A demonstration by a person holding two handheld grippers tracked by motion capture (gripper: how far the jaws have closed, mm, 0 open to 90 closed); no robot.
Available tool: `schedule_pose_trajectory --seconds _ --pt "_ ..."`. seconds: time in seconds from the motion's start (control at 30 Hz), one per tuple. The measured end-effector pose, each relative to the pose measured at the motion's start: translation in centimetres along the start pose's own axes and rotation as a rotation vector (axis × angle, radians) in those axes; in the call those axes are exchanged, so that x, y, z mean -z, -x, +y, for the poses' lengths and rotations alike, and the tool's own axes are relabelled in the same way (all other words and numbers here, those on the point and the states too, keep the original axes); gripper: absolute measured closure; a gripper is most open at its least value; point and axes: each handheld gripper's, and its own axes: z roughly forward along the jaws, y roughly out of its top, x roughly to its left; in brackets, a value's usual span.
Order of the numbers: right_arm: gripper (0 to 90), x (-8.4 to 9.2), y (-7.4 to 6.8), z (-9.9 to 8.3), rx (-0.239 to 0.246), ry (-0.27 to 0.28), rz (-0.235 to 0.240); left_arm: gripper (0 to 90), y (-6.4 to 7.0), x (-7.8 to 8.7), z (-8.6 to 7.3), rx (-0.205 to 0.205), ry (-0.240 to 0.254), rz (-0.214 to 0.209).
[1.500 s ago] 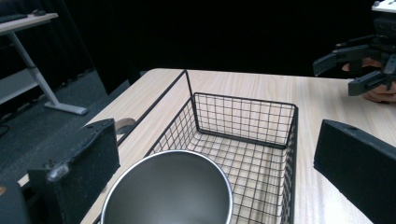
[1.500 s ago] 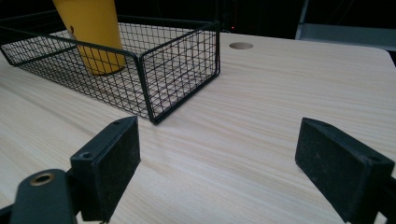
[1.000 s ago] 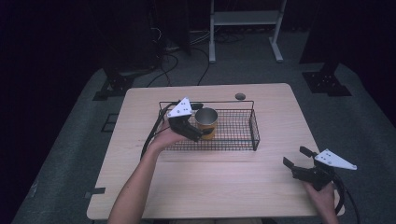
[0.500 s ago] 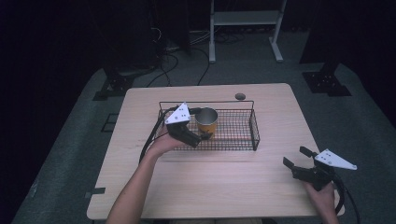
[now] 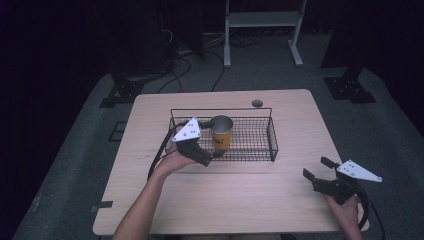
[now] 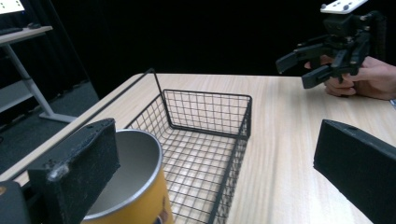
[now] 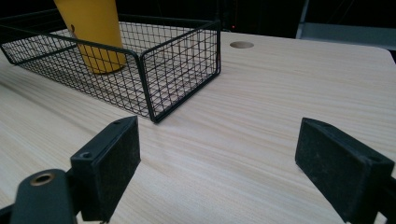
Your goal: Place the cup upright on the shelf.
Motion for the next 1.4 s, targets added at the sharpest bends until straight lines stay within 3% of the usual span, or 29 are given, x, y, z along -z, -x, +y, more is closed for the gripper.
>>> schedule_pose_trajectory --seconds 0.53,0.7,0.93,1.03,1.13,1.3,1.4 --pt "13.0 0.0 0.0 0.0 0.002 -0.002 -0.002 0.0 2.1 1.5 -1.3 0.011 0.021 0.001" --pt "13.0 0.0 -0.1 0.0 0.003 -0.003 -0.002 0.0 2.6 1.9 -1.5 0.013 0.0 -0.005" --pt "13.1 0.0 -0.1 0.0 0.003 -0.003 -0.002 0.0 3.3 2.6 -2.0 0.017 0.024 0.003" --pt "13.0 0.0 -0.1 0.0 0.004 -0.003 -0.002 0.0 3.6 2.6 -2.1 0.021 -0.004 -0.001" --pt "13.0 0.0 -0.1 0.0 0.005 -0.004 -0.003 0.0 4.0 2.8 -2.3 0.017 0.024 0.003" --pt "13.1 -0.1 -0.1 0.0 0.006 -0.005 -0.003 0.0 4.6 3.0 -2.7 0.023 0.002 -0.002" --pt "13.0 0.0 -0.1 0.0 0.004 -0.005 -0.003 0.0 5.1 3.4 -3.0 0.026 0.028 0.008"
